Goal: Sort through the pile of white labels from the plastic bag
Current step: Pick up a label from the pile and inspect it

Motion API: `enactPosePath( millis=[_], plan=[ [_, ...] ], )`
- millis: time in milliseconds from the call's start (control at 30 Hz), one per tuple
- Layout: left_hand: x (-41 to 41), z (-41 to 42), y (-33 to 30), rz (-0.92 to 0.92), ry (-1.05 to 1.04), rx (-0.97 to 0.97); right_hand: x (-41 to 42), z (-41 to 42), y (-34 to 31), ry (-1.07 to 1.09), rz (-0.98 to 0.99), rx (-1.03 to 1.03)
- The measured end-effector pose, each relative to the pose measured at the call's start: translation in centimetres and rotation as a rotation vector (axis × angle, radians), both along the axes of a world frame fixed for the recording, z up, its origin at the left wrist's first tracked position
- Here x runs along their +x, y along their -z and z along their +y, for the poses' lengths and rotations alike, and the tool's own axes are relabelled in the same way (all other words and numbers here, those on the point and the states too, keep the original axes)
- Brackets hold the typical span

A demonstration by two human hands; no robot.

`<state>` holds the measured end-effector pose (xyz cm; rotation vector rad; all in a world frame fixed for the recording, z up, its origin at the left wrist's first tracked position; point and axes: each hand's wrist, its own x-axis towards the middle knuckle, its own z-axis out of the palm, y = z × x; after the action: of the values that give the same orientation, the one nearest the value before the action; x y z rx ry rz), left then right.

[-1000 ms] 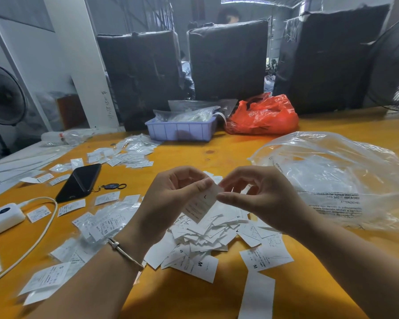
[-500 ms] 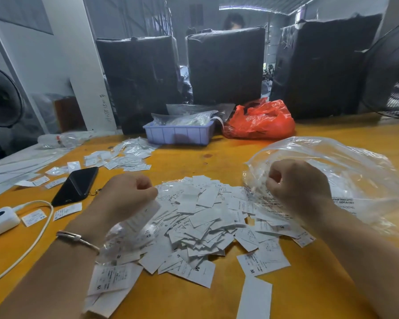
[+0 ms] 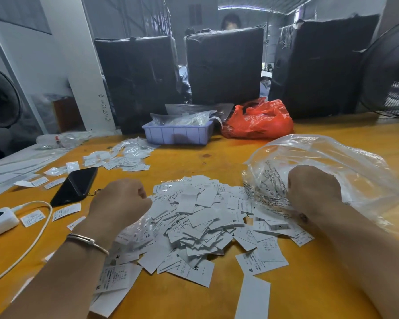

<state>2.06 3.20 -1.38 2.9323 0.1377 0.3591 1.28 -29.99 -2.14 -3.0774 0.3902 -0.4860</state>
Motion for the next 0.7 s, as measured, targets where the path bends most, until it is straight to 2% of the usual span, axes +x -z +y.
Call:
enactPosePath(
  millis=[100, 267, 433, 700],
  plan=[
    [-0.5, -1.9, 0.3, -0.107, 0.099, -0.084, 0.3, -0.2, 0.0, -0.010, -0.059, 0.013],
    [-1.6, -4.3, 0.9, -0.094, 0.284, -0.320, 0.7, -0.4, 0.3, -0.041, -0.199, 0.041],
    [-1.9, -5.0, 1.2, -0.104, 0.349, -0.298, 0.8, -0.3, 0.2, -0.079, -0.276, 0.059],
    [-1.9, -5.1, 1.1, -0.084, 0.367, -0.315, 0.5, -0.2, 0.1, -0.233, -0.516, 0.174]
  ],
)
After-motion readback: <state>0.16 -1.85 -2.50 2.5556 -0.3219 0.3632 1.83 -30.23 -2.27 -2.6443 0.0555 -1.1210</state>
